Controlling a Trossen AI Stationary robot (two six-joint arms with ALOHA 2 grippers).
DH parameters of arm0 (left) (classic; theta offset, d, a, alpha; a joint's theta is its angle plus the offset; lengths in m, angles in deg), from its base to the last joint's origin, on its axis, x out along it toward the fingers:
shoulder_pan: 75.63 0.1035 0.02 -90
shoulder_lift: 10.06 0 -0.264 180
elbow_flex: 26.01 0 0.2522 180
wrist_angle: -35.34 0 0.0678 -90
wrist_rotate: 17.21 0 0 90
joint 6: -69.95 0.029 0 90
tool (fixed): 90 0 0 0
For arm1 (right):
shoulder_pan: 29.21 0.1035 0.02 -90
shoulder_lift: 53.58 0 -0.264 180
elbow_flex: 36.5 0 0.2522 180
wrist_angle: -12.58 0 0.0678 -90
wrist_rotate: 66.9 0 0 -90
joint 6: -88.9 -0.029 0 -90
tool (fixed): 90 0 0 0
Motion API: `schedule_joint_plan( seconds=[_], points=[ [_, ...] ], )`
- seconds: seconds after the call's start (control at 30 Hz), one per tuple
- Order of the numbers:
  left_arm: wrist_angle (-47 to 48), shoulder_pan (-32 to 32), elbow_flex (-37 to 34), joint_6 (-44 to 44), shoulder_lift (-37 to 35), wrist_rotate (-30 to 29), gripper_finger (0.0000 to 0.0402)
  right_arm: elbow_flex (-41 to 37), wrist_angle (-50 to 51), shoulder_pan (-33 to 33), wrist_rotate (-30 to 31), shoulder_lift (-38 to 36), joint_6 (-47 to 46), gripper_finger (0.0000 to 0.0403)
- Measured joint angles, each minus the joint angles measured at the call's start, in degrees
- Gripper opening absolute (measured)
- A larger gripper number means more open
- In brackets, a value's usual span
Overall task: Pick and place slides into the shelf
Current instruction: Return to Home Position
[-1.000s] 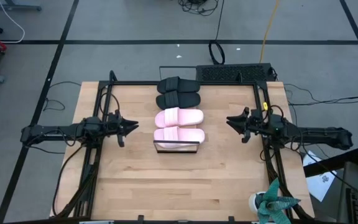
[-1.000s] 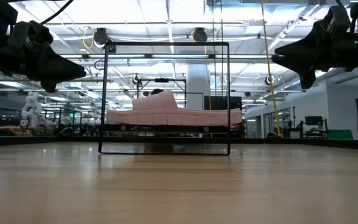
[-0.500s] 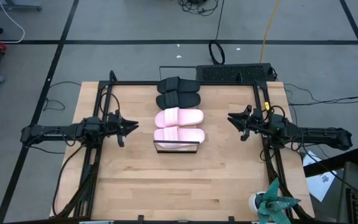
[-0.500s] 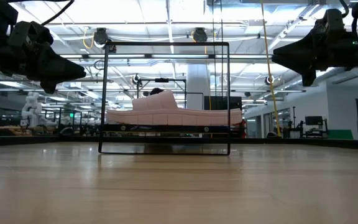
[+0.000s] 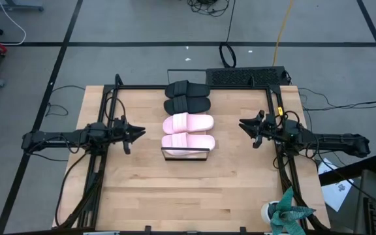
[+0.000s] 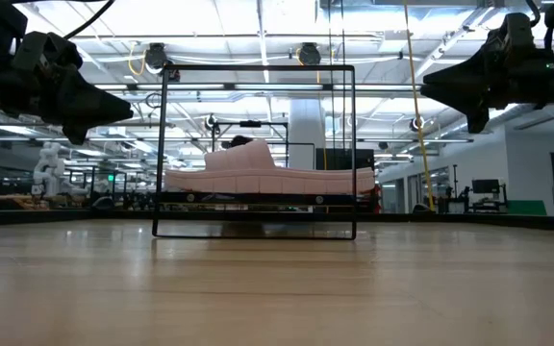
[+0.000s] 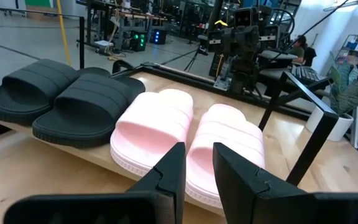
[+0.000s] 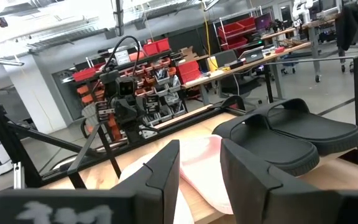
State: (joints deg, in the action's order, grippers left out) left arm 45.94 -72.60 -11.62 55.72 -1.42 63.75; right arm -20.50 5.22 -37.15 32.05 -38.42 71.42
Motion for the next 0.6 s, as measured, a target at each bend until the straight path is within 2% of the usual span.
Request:
schedule_joint_plan(
  seconds=[0.6],
  points=[
    [-0.4,0.0,0.0,0.0,0.0,0.0,0.0079,0.0,0.0,0.0,0.0,0.0,0.0,0.0107]
  ],
)
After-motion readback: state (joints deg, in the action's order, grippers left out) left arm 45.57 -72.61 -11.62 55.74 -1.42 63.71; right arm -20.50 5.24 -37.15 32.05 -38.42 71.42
